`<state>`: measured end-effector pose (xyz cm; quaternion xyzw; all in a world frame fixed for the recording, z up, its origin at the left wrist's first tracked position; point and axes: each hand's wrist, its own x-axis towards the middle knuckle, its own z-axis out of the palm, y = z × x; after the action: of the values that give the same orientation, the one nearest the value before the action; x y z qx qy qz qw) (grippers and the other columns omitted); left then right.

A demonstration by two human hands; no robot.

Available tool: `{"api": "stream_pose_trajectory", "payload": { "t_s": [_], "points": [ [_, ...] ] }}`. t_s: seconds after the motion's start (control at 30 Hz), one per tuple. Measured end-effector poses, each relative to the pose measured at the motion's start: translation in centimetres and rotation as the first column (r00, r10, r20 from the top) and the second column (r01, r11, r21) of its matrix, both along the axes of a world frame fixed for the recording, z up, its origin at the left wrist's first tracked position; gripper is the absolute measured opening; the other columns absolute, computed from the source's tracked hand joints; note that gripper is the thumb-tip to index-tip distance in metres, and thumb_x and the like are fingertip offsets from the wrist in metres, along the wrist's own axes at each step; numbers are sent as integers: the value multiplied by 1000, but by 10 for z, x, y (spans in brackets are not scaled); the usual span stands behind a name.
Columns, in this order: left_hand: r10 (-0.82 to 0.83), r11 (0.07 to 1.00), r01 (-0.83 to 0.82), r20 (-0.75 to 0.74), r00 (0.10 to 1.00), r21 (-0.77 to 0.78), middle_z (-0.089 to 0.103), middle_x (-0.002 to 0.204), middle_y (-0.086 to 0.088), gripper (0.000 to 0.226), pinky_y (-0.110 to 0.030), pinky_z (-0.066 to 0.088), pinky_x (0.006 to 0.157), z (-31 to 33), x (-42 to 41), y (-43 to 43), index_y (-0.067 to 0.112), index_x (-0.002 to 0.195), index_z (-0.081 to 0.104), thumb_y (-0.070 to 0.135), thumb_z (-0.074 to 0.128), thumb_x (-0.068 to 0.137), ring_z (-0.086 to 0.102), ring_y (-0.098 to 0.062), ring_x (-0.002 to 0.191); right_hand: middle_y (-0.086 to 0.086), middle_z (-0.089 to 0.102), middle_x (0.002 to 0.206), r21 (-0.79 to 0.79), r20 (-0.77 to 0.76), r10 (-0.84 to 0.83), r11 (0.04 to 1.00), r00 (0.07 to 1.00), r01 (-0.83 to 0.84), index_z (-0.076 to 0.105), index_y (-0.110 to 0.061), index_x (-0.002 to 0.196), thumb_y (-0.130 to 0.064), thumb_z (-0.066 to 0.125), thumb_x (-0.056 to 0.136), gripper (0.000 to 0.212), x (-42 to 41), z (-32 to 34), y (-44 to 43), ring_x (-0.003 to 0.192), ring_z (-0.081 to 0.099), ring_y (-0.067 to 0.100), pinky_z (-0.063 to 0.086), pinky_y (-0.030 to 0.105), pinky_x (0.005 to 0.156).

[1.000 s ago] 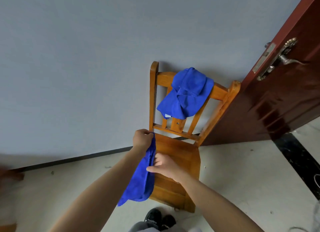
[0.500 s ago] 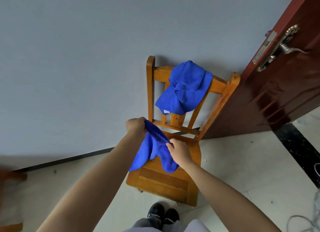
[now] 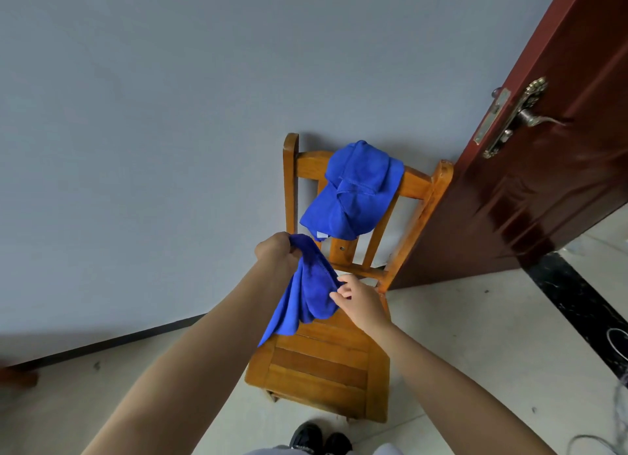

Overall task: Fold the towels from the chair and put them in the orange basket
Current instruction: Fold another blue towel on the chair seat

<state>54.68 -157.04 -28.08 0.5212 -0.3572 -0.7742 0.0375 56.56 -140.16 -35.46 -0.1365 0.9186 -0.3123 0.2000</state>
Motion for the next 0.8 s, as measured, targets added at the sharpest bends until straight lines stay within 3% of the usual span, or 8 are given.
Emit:
{"api": "stream_pose_trajectory", "payload": {
  "t_s": [0.1, 0.27, 0.43, 0.53, 0.57, 0.63, 0.7, 0.8],
  "points": [
    [-25, 1000, 25, -38, 999, 6, 45, 69, -9, 22, -24, 43, 51, 3, 0, -1, 3, 69, 44, -6, 44, 88, 45, -16, 60, 6, 58, 125, -95, 40, -32, 995, 999, 36, 46, -12, 129, -33, 62, 87, 49, 9, -10, -20, 111, 57, 19, 48, 25, 84],
    [-16, 1000, 16, -23, 1000, 6, 51, 71, -12, 10, -24, 47, 40, 11, 8, -13, 1, 78, 51, -7, 49, 85, 51, -19, 60, 7, 50, 130, -159, -92, -257, 958, 962, 241, 40, -17, 135, -32, 64, 85, 57, 8, -14, -46, 115, 53, 22, 49, 25, 81],
    [-9, 1000, 10, -56, 998, 24, 53, 71, -12, 6, -18, 46, 33, 24, 22, -21, -1, 82, 53, -5, 51, 87, 52, -19, 60, 9, 53, 125, -167, -118, -111, 982, 987, 90, 55, -15, 120, -24, 64, 85, 38, -2, -16, -54, 116, 50, 24, 47, 29, 92],
    [-24, 1000, 24, -43, 999, -1, 54, 71, -12, 10, -20, 48, 35, 29, 28, -24, 0, 77, 53, -3, 52, 87, 54, -19, 60, 3, 54, 122, -329, -94, -131, 940, 987, 94, 50, -12, 124, -14, 65, 83, 44, -1, -4, -59, 114, 51, 17, 49, 31, 94],
    [-27, 1000, 27, -42, 999, -10, 54, 71, -12, 11, -21, 49, 37, 29, 29, -24, 0, 77, 53, -2, 53, 88, 54, -19, 60, 1, 56, 117, -356, -90, -121, 931, 989, 81, 51, -12, 122, -14, 64, 83, 41, 0, 0, -62, 110, 52, 15, 50, 32, 92],
    [-19, 1000, 19, -38, 999, 1, 55, 72, -12, 11, -21, 48, 35, 31, 32, -24, 0, 77, 53, -1, 53, 88, 54, -19, 61, -4, 61, 90, -271, -102, -51, 962, 993, 21, 57, -16, 97, -19, 61, 86, 13, 6, 3, -66, 90, 58, 15, 52, 27, 77],
    [-9, 1000, 9, -30, 1000, 22, 55, 73, -12, 11, -23, 50, 39, 31, 34, -24, 0, 77, 53, 0, 54, 88, 54, -19, 62, -13, 47, 66, -175, -112, -35, 984, 993, 15, 44, -26, 70, -27, 57, 90, 24, 11, 0, -66, 69, 51, 11, 39, 14, 57],
    [-6, 999, 8, -36, 999, 39, 56, 73, -12, 9, -24, 51, 44, 31, 38, -24, 0, 77, 54, -1, 55, 87, 55, -19, 62, -1, 57, 72, -92, -148, -86, 993, 985, 72, 51, -18, 76, -30, 47, 95, 24, 14, -1, -58, 66, 51, 13, 33, 13, 52]
  ]
}}
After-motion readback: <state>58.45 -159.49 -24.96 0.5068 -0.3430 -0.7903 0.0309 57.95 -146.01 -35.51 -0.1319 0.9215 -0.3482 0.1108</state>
